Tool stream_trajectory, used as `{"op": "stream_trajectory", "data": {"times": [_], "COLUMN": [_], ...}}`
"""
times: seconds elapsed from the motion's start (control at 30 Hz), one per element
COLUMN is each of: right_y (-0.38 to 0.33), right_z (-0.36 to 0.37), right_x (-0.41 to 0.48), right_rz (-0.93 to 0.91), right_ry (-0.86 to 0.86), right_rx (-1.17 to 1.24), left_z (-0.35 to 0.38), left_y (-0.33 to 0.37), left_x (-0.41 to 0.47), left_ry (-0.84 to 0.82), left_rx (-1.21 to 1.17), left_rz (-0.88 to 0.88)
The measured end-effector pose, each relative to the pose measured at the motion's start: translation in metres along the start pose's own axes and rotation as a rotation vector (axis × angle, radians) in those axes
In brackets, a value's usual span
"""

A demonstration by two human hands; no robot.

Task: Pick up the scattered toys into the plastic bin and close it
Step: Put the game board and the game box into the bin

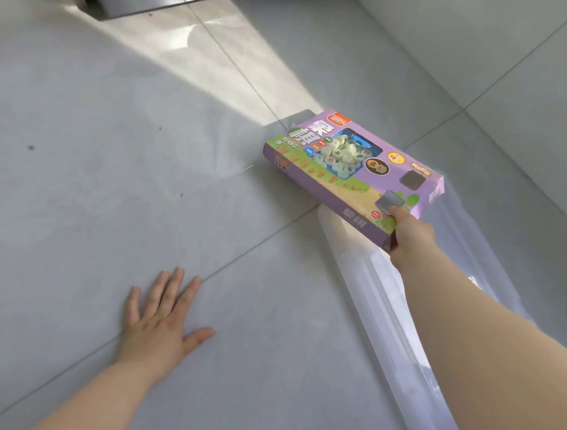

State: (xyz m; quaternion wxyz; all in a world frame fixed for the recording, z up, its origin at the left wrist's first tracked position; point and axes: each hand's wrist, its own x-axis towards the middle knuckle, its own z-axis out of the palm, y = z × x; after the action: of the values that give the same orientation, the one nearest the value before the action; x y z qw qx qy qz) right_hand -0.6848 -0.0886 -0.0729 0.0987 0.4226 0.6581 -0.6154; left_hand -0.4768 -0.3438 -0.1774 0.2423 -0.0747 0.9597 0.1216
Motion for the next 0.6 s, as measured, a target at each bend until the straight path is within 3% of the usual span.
{"op": "stream_trajectory", "data": {"times": [0.07,0.17,0.27,0.33,0.47,0.53,0.6], "right_y": [0.000,0.002,0.010,0.018,0.032,0.040,0.048], "right_z": [-0.007,-0.030,-0.067,-0.100,-0.180,-0.218,-0.262], "right_x": [-0.020,-0.054,-0.091,-0.121,-0.193,-0.225,-0.262], "right_rz": [-0.043,-0.067,-0.110,-0.132,-0.186,-0.189,-0.179], "right_ry": [-0.031,-0.065,-0.073,-0.076,-0.093,-0.084,-0.051], "right_rx": [0.073,0.132,0.164,0.205,0.350,0.353,0.364], "left_z": [-0.005,-0.025,-0.043,-0.046,-0.065,-0.092,-0.123], "left_y": [0.003,0.004,0.006,0.019,0.078,0.117,0.158], "left_x": [0.002,0.003,-0.009,-0.032,-0.090,-0.115,-0.150], "left_ry": [0.096,-0.152,-0.194,-0.150,0.101,0.056,-0.130], "left_rx": [-0.002,0.073,-0.049,-0.345,-0.980,-1.309,-1.569], "left_rz": [-0.050,-0.064,-0.030,-0.066,-0.023,-0.032,0.045]}}
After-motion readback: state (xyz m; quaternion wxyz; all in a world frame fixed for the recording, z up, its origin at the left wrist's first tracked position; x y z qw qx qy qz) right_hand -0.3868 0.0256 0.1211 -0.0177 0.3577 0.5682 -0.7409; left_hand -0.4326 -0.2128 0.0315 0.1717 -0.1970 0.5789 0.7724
